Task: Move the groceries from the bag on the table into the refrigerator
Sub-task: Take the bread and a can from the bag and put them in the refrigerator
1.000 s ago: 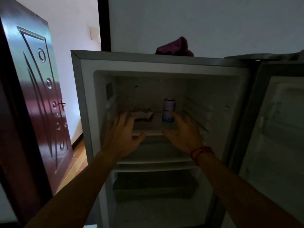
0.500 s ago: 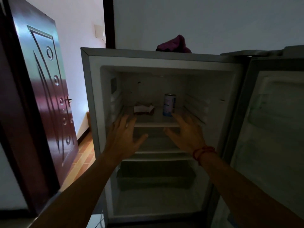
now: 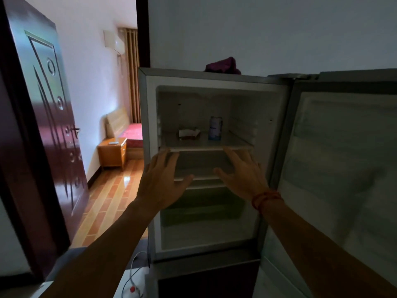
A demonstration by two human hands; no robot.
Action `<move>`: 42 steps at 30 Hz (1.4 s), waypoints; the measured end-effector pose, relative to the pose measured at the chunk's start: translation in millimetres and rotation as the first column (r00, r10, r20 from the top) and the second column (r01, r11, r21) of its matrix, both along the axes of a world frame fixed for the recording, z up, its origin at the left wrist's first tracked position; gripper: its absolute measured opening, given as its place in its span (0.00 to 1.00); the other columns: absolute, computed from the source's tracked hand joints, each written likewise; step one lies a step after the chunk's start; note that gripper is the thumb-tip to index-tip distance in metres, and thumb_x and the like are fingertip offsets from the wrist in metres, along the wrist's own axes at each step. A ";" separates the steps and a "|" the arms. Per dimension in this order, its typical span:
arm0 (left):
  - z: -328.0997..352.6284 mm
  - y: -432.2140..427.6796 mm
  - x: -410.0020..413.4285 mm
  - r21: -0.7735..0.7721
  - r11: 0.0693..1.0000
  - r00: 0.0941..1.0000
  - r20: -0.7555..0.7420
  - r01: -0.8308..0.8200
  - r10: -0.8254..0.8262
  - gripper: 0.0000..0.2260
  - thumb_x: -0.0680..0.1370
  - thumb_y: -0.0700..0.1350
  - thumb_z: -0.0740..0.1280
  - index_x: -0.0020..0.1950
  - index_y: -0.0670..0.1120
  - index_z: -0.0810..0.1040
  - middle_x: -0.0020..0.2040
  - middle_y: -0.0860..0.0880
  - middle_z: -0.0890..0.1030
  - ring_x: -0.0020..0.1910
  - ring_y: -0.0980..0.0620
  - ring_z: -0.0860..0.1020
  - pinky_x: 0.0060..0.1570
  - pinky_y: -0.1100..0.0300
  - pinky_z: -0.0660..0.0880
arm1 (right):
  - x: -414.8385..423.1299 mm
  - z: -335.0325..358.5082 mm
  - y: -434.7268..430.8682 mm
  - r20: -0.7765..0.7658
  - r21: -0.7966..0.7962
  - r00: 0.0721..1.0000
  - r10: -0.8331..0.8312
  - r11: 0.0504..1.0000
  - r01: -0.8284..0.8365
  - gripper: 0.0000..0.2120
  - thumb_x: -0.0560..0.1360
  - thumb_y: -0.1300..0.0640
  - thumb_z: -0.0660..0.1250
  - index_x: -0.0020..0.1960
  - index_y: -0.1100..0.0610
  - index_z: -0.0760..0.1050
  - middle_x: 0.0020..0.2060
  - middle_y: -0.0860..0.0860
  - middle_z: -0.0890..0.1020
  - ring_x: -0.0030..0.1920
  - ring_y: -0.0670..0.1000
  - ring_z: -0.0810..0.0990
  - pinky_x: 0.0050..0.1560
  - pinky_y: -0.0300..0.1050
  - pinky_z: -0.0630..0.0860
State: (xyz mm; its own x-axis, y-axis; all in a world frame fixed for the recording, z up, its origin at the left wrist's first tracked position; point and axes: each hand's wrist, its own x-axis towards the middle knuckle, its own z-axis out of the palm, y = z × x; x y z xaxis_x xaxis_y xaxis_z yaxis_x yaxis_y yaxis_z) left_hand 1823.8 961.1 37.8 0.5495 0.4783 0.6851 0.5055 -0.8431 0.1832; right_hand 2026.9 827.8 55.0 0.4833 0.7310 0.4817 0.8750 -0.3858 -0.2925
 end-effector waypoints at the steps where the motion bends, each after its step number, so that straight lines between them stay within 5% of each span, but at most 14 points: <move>1: 1.2 -6.9 -5.7 -0.001 1.000 1.000 0.005 0.009 -0.009 0.36 0.73 0.69 0.58 0.72 0.47 0.67 0.73 0.43 0.68 0.71 0.43 0.67 0.67 0.49 0.65 | -7.6 0.7 -8.5 0.004 0.002 1.000 -0.002 1.000 0.002 0.36 0.73 0.29 0.57 0.76 0.40 0.56 0.75 0.55 0.62 0.74 0.60 0.61 0.73 0.61 0.61; 6: 1.4 -34.0 -26.0 0.004 0.999 0.999 0.007 0.050 -0.050 0.35 0.73 0.69 0.58 0.71 0.46 0.68 0.72 0.43 0.68 0.70 0.43 0.68 0.66 0.46 0.67 | -34.0 4.5 -51.0 0.039 0.008 0.999 -0.035 0.999 0.035 0.35 0.74 0.31 0.60 0.77 0.40 0.55 0.76 0.52 0.62 0.73 0.59 0.62 0.71 0.58 0.61; 12: 0.8 -72.2 -35.9 -0.017 0.998 0.998 0.006 0.056 -0.056 0.37 0.73 0.71 0.54 0.72 0.46 0.68 0.73 0.43 0.67 0.71 0.43 0.66 0.66 0.47 0.66 | -42.2 -0.5 -91.5 0.028 0.023 0.999 -0.035 0.999 0.034 0.38 0.68 0.26 0.51 0.76 0.39 0.57 0.72 0.51 0.67 0.69 0.59 0.68 0.67 0.61 0.68; 30: 4.5 -220.4 30.6 -0.070 0.937 0.939 0.004 0.343 -0.343 0.36 0.73 0.70 0.54 0.72 0.48 0.68 0.73 0.45 0.67 0.71 0.45 0.66 0.67 0.47 0.67 | -40.9 7.5 -277.7 0.046 0.041 0.951 -0.305 0.952 0.303 0.33 0.73 0.31 0.59 0.75 0.41 0.60 0.72 0.52 0.68 0.70 0.57 0.67 0.67 0.55 0.64; 36: 7.0 -275.8 79.2 -0.008 0.808 0.808 0.027 0.589 -0.589 0.32 0.75 0.67 0.58 0.66 0.42 0.74 0.63 0.41 0.76 0.61 0.40 0.75 0.60 0.47 0.73 | -45.1 7.1 -351.5 0.054 0.027 0.861 -0.505 0.863 0.505 0.33 0.75 0.32 0.59 0.76 0.41 0.57 0.75 0.54 0.65 0.73 0.56 0.64 0.71 0.54 0.60; 42: 2.4 -337.9 118.4 -0.015 0.615 0.615 -0.008 0.788 -0.788 0.33 0.75 0.66 0.58 0.66 0.40 0.73 0.65 0.40 0.76 0.64 0.39 0.73 0.60 0.45 0.74 | -68.4 -5.8 -426.5 0.004 -0.020 0.681 -0.732 0.681 0.732 0.37 0.72 0.28 0.54 0.76 0.42 0.58 0.73 0.55 0.68 0.72 0.59 0.67 0.69 0.59 0.66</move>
